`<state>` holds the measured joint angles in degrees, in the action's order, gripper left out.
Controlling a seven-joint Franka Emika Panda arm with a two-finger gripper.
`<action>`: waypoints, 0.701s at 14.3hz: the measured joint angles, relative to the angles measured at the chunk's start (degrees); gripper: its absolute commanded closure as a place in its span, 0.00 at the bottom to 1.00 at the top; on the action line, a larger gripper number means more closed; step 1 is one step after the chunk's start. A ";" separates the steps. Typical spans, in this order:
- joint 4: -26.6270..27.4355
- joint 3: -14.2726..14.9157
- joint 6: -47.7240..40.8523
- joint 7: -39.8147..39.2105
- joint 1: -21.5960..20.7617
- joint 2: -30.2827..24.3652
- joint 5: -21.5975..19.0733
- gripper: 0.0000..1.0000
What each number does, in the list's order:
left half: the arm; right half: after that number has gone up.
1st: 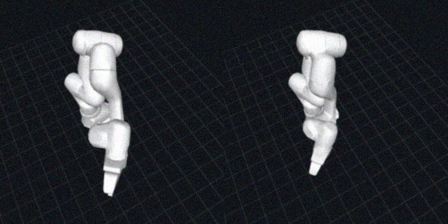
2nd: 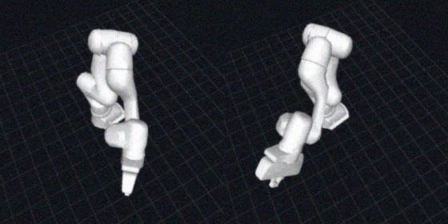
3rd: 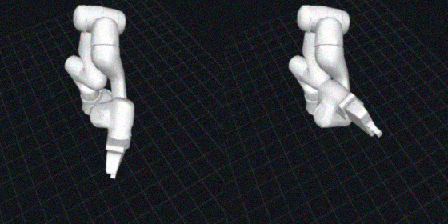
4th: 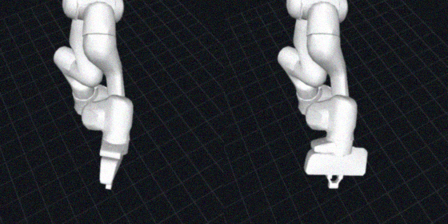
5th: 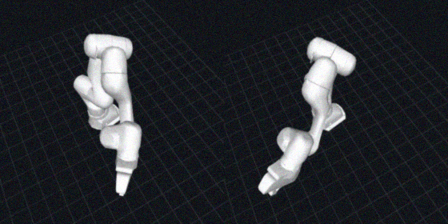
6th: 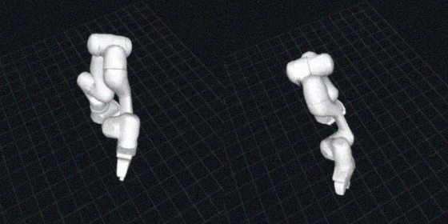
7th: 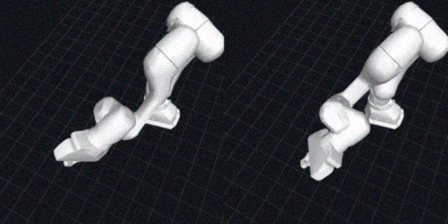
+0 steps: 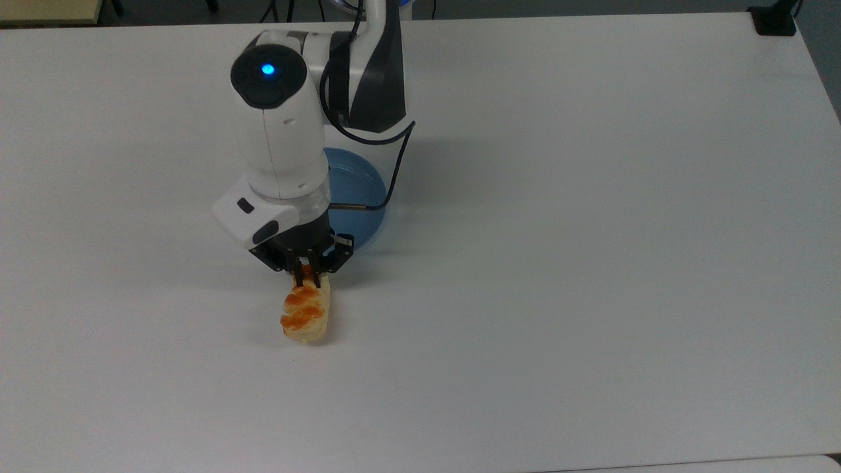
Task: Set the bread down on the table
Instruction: 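Carry the bread beside the plate and lower it onto the table, then open the gripper, release the bread, and raise the gripper away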
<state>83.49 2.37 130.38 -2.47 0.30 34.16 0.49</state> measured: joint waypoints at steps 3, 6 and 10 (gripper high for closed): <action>-0.35 -0.02 1.65 0.01 -0.72 2.20 0.00 0.06; -0.99 -0.02 1.97 0.02 -0.74 2.65 0.00 0.00; -1.90 -0.03 1.96 0.15 -0.84 2.00 -0.07 0.00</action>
<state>81.59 2.34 132.34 -2.32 -0.54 36.17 0.42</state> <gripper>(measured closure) 0.185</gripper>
